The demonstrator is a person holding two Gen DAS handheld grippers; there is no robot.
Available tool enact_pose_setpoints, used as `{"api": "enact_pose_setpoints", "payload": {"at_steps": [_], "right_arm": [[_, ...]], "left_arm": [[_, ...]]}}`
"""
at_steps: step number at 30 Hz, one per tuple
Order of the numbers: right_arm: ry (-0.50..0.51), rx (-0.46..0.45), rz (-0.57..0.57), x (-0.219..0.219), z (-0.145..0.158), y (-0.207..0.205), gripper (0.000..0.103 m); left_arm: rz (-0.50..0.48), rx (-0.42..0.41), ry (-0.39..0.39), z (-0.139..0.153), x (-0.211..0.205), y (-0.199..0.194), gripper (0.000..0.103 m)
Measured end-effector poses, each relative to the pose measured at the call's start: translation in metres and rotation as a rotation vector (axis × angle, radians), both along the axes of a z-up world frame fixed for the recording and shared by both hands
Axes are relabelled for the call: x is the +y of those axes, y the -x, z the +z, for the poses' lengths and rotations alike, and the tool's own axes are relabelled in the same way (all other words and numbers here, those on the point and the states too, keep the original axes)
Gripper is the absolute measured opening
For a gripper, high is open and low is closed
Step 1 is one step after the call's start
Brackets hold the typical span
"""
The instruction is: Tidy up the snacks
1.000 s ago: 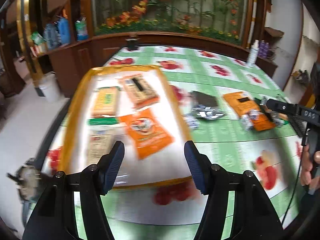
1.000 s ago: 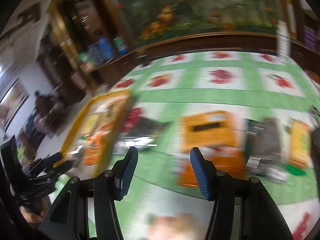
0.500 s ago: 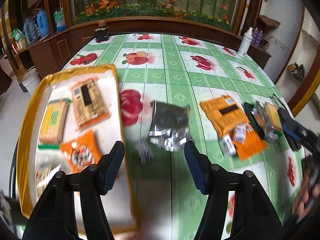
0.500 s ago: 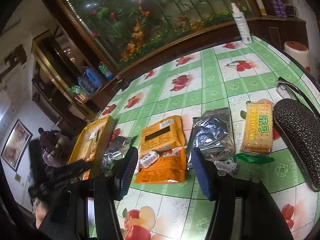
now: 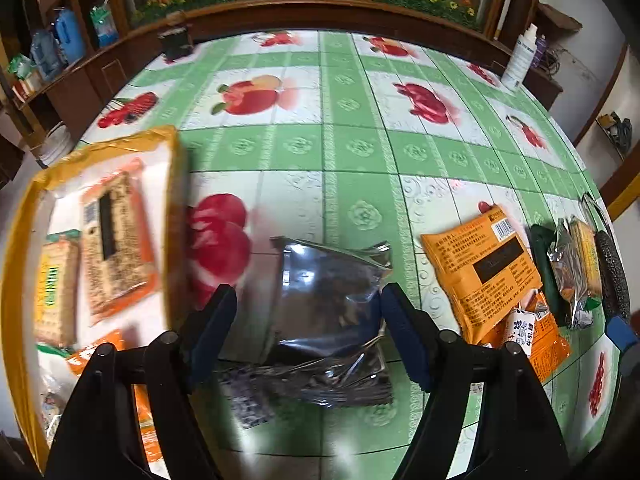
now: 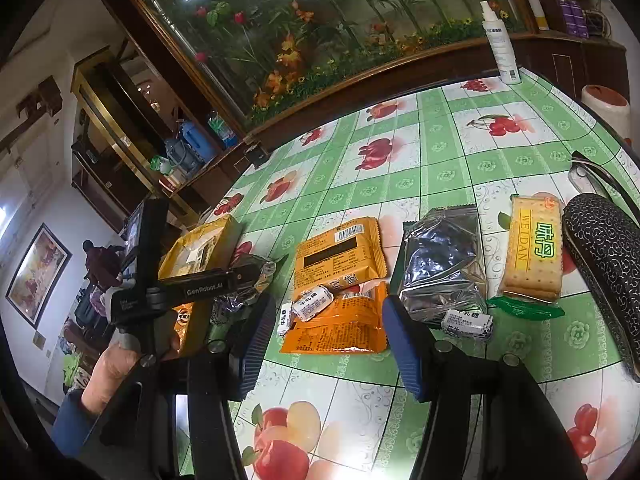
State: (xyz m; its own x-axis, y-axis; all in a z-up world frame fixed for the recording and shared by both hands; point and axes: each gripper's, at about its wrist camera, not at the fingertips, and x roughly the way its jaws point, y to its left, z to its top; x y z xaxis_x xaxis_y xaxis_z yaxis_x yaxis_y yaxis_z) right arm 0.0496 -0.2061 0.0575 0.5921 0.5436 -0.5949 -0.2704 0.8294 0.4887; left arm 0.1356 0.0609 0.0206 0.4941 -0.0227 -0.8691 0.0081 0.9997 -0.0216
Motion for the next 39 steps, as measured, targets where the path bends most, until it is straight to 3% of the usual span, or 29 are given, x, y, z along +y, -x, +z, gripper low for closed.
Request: {"api": "enact_pose_setpoints", "payload": {"at_steps": [4, 6, 7, 8, 12, 15, 22, 26, 30, 35, 38, 39], "right_arm": [[0.005, 0.002, -0.009, -0.001, -0.001, 0.0, 0.058], [0.009, 0.004, -0.012, 0.0, -0.001, 0.0, 0.058], [0.011, 0.006, -0.012, 0.0, -0.002, -0.001, 0.058], [0.013, 0.007, -0.01, 0.0, -0.002, -0.001, 0.058], [0.029, 0.001, 0.002, 0.005, -0.003, 0.0, 0.058], [0.052, -0.012, 0.017, 0.011, -0.003, 0.001, 0.058], [0.127, -0.045, 0.08, 0.033, -0.006, 0.004, 0.058], [0.169, -0.052, 0.113, 0.047, -0.01, 0.003, 0.058], [0.235, -0.032, 0.129, 0.062, -0.014, -0.006, 0.056], [0.325, -0.003, 0.158, 0.081, -0.02, -0.031, 0.055], [0.342, 0.016, 0.182, 0.089, -0.031, -0.038, 0.05], [0.357, 0.006, 0.185, 0.091, -0.033, -0.037, 0.043]], "left_arm": [[-0.035, 0.023, -0.018, -0.013, -0.012, 0.004, 0.074], [-0.044, -0.009, -0.024, -0.014, -0.015, 0.01, 0.074], [-0.05, -0.016, -0.019, -0.014, -0.017, 0.013, 0.072], [-0.052, -0.026, -0.014, -0.013, -0.018, 0.016, 0.062], [-0.073, -0.049, 0.008, -0.008, -0.022, 0.031, 0.06], [-0.099, -0.078, 0.015, -0.005, -0.024, 0.055, 0.06], [-0.16, -0.093, 0.115, 0.0, -0.015, 0.132, 0.06], [-0.194, -0.106, 0.079, -0.008, -0.017, 0.162, 0.06], [-0.178, -0.14, 0.117, -0.004, -0.008, 0.167, 0.061], [-0.164, -0.114, 0.15, -0.008, -0.002, 0.165, 0.06], [-0.163, -0.115, 0.151, -0.008, -0.002, 0.165, 0.061], [-0.163, -0.112, 0.151, -0.008, -0.002, 0.165, 0.06]]}}
